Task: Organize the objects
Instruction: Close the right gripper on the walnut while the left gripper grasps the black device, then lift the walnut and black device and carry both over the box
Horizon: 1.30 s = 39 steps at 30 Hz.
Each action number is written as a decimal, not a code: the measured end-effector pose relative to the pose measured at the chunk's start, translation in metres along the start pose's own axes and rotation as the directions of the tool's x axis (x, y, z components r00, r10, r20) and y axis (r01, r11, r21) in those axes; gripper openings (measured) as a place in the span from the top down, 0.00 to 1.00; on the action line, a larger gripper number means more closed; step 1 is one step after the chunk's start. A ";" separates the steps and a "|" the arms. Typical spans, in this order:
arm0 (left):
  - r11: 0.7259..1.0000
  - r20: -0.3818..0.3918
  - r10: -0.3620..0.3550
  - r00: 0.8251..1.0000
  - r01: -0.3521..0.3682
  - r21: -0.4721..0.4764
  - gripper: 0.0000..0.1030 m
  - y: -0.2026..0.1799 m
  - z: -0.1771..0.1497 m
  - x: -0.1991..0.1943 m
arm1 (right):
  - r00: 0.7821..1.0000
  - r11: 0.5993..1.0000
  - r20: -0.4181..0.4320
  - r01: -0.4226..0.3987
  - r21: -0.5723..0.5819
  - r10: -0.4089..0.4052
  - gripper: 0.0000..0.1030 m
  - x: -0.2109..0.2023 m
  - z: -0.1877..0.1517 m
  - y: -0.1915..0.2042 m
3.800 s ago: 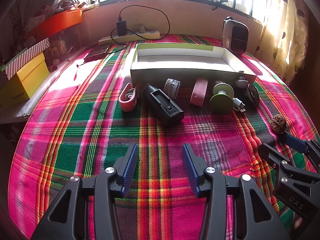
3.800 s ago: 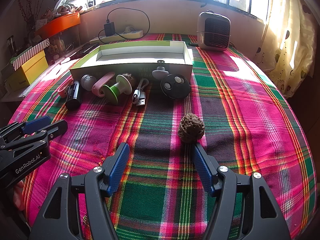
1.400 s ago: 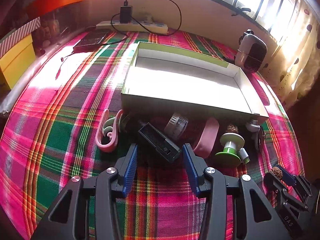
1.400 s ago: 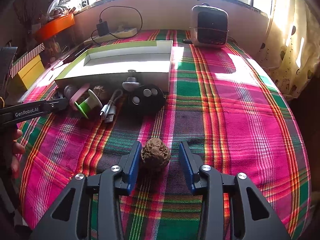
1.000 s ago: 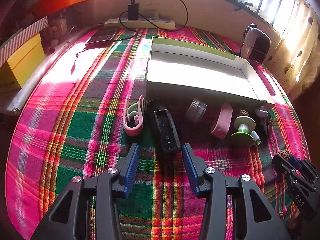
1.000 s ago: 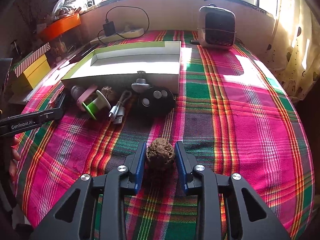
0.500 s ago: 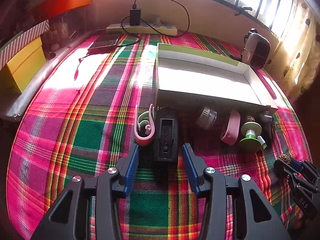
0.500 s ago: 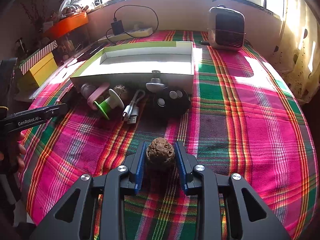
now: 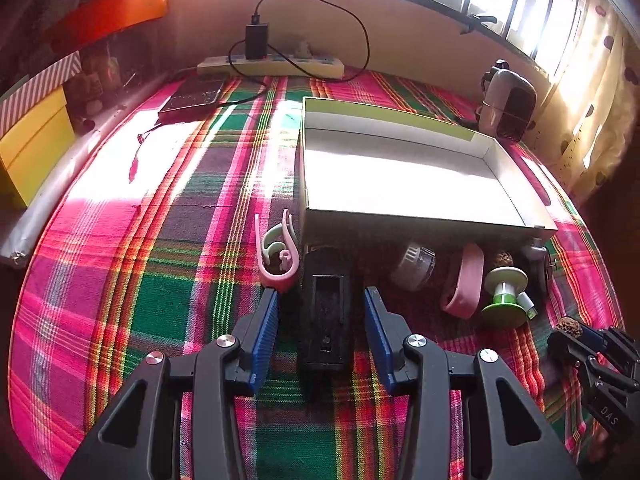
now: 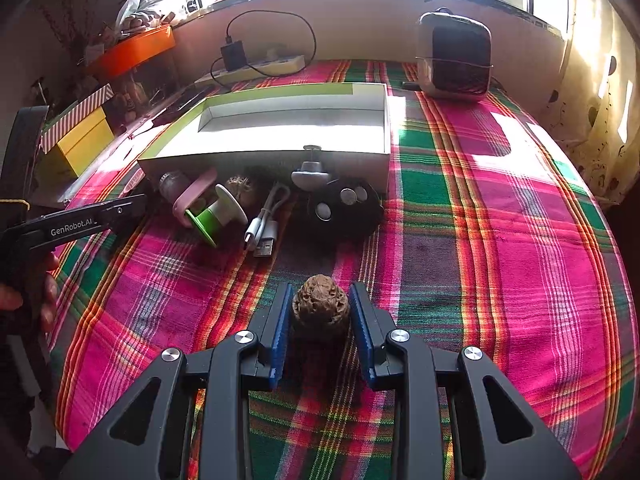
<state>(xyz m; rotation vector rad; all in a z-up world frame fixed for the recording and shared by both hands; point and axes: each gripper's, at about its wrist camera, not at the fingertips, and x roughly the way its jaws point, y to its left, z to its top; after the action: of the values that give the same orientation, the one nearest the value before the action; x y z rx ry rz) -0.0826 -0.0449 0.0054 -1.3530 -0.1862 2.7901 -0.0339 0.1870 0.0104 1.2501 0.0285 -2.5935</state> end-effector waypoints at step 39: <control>0.998 0.036 -0.023 0.999 0.021 0.054 0.76 -0.012 0.003 -0.030 | 0.998 0.999 0.046 -0.033 0.005 0.033 0.71 -0.007 0.021 0.001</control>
<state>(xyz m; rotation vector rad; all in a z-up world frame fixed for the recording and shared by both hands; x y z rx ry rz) -0.0670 -0.0361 0.0319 -1.2816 -0.1252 2.7821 -0.0460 0.1852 0.0293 1.1827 -0.0084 -2.5952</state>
